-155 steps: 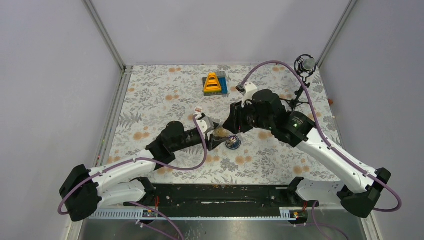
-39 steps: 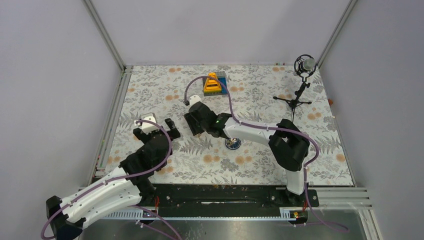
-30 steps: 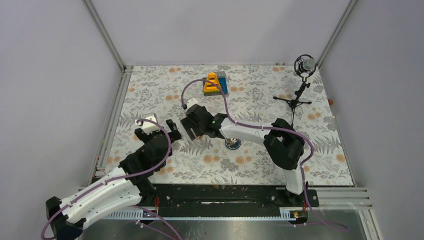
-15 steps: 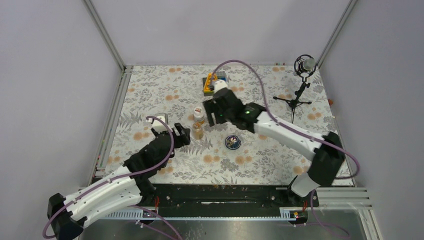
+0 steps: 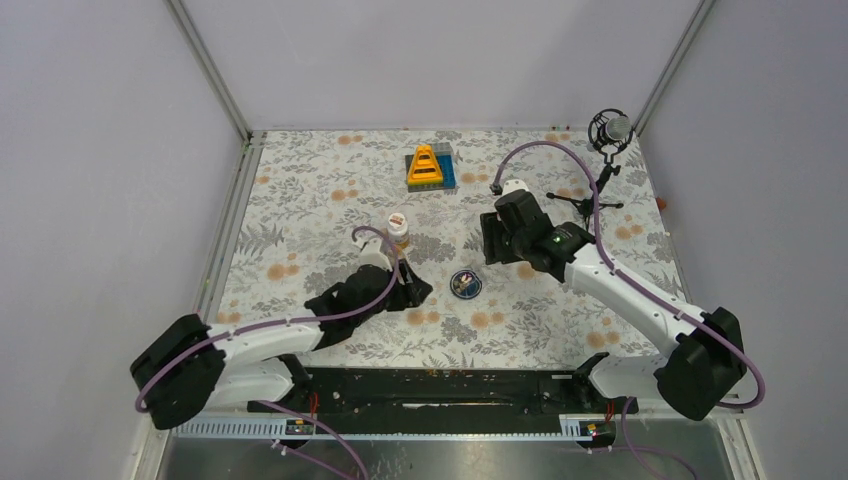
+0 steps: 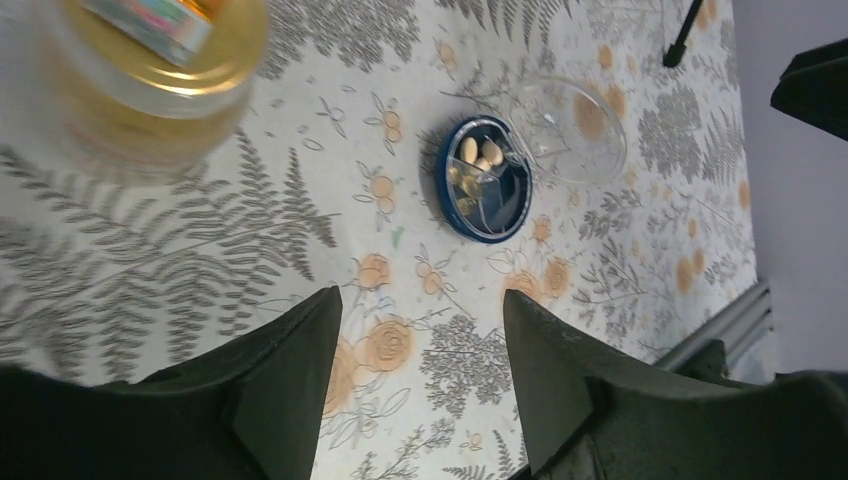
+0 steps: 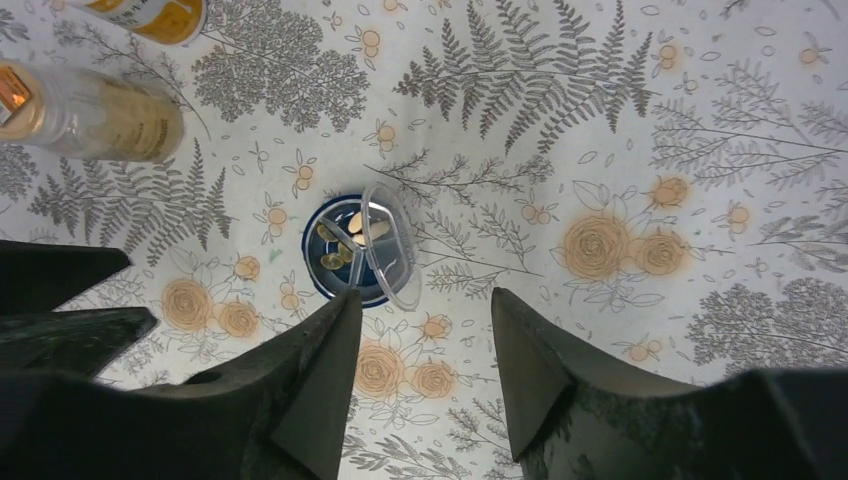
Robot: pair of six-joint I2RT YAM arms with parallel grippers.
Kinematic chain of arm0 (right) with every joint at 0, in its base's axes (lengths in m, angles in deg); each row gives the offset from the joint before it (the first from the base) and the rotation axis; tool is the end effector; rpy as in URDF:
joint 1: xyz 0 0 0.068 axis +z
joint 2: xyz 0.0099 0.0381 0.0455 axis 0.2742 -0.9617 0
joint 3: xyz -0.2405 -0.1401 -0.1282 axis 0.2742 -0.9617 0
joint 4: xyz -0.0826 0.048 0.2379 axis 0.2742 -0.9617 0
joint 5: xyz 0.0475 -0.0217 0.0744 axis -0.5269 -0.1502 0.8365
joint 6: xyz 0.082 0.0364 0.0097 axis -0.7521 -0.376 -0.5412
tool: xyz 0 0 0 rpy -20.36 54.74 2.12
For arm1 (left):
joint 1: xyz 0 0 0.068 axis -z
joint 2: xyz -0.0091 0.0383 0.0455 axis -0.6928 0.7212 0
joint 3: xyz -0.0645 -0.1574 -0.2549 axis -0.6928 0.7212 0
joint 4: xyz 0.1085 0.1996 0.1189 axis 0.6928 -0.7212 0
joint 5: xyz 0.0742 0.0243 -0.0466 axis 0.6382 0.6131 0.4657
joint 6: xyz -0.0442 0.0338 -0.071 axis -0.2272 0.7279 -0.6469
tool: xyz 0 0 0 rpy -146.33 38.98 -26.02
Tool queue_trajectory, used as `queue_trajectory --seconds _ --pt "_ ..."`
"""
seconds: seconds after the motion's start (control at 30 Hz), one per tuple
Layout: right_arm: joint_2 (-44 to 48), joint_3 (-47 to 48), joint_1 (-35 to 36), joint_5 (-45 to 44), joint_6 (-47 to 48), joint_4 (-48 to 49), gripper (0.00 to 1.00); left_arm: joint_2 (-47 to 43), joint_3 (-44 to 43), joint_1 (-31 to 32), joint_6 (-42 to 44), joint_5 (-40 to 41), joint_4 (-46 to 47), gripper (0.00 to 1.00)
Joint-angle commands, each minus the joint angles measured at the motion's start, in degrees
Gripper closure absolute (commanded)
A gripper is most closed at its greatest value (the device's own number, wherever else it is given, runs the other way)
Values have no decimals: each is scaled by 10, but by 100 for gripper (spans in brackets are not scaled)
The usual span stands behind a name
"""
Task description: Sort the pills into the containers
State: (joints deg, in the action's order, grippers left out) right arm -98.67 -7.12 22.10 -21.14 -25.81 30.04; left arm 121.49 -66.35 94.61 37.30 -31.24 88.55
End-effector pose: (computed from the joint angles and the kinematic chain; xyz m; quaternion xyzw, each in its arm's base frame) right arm 0.2416 0.1673 0.2951 -0.1176 0.9036 0.1014 0.3992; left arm 0.1640 -0.1748 0.1959 -0.0427 0.8569 -0.3317 0.3923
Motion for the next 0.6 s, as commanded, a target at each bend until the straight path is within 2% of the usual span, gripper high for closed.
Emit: queue_trajectory --seconds 0.0,0.13,0.3,0.57 --pt "-9 -2 -21 63 -4 13 46 63 -9 7 -71 -73 141 39" --pt "-29 -5 -27 73 2 24 52 135 -22 8 -114 -79 179 41" --pt "-45 -10 -32 81 7 34 54 210 -41 9 -144 -82 225 52" --pt "-52 -20 -34 93 9 52 55 287 -57 12 -175 -81 289 57"
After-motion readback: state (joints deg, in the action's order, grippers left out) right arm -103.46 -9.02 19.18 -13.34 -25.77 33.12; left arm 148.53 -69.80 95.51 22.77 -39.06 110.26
